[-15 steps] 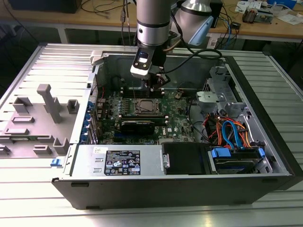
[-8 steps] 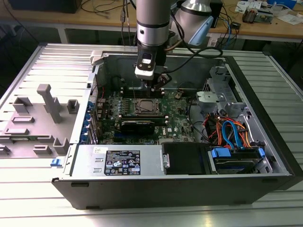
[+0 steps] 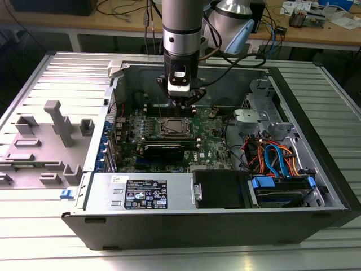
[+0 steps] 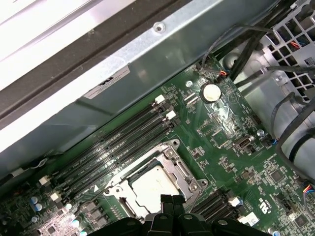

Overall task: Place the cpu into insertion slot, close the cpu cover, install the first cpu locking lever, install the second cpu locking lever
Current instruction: 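Install the first cpu locking lever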

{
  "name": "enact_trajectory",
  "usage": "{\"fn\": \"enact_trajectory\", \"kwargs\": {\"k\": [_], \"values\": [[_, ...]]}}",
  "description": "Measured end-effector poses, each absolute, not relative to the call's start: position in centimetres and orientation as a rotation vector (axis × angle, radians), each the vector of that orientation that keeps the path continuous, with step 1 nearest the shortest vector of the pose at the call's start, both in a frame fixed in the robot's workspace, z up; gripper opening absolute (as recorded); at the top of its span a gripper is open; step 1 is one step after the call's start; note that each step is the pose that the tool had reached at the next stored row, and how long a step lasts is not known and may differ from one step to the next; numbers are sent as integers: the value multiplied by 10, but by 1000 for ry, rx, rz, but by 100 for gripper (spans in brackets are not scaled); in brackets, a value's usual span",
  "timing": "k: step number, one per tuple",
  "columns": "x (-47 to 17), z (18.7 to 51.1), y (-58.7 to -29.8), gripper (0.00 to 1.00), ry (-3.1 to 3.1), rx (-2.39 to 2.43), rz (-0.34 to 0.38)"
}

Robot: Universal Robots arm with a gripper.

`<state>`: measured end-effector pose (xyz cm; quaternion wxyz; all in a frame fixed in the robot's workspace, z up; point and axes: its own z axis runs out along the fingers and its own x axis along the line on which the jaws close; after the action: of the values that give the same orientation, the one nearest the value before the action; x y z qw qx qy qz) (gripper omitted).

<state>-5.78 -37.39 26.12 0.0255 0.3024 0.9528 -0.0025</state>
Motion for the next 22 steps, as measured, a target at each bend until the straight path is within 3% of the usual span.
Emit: {"fn": "enact_trajectory", "kwargs": {"k": [14, 22], "values": [[-59, 261, -374, 11, 2949, 922, -7], [-59, 261, -374, 11, 3016, 670, 0]]}}
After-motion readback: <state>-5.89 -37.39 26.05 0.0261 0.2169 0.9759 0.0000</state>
